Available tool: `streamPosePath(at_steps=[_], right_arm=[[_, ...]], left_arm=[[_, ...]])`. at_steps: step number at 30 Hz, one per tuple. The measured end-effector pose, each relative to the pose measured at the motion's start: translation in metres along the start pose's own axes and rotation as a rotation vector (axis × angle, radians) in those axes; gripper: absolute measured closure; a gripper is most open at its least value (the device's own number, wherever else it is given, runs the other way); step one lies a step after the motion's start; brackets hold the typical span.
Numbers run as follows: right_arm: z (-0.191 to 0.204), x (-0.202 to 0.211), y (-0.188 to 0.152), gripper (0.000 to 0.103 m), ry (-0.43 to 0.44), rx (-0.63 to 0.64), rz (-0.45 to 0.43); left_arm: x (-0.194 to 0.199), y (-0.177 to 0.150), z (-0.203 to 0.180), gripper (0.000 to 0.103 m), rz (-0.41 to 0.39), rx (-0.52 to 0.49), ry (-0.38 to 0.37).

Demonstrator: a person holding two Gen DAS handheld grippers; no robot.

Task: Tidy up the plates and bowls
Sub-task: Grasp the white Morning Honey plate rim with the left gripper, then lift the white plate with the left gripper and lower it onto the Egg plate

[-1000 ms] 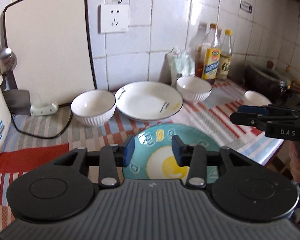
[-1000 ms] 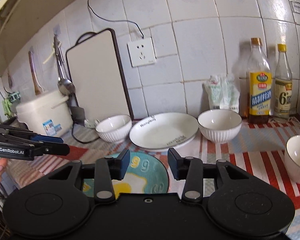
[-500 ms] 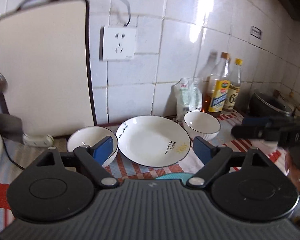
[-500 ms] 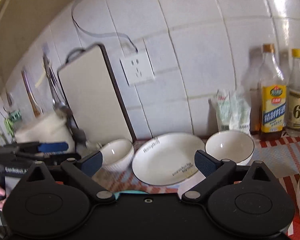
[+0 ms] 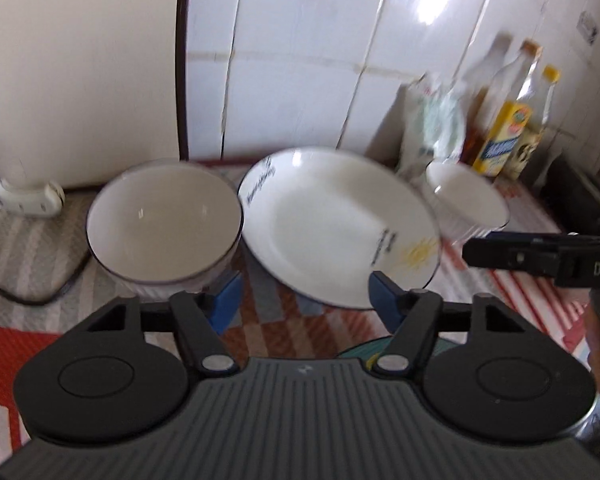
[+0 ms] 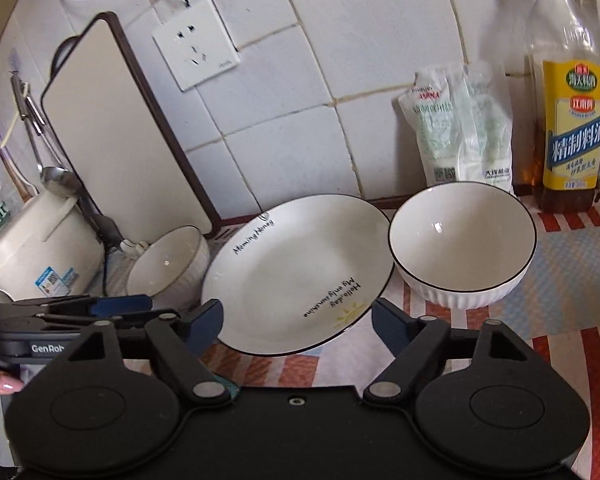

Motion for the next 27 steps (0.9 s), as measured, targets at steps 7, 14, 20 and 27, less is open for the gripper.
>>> streamPosePath(at_steps=[7,14,20,27], right_arm=[[-0.014,-0.032,-0.002,0.043,-0.056,-0.008,0.025],[-0.020,-0.053,0.002,0.047,-0.149,0.071,0.024],[-0.024,-0.059,0.003,0.047,-0.176,0.081,0.017],[-0.018,-0.052,0.001,0.053,-0.160,0.086,-0.016]], left_arm=[[-0.041,0.000,0.012,0.068,0.082,-0.026,0.079],[-0.051,0.004,0.016,0.075,0.080,-0.024,0.112],[-0.048,0.002,0.022,0.076,0.088,0.036,0.124],[-0.046,0.000,0.021,0.083,0.085,0.116,0.115]])
Point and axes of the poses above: each gripper's, at about its wrist camera, not at the fingertips, and x roughly against the way its jaws point, z to its left, y to its top, the point moved 10 cm from there along -x, roughly the way its jaws point, and after that the axes turned 8 degrees about -y, right-handed, at the moved point
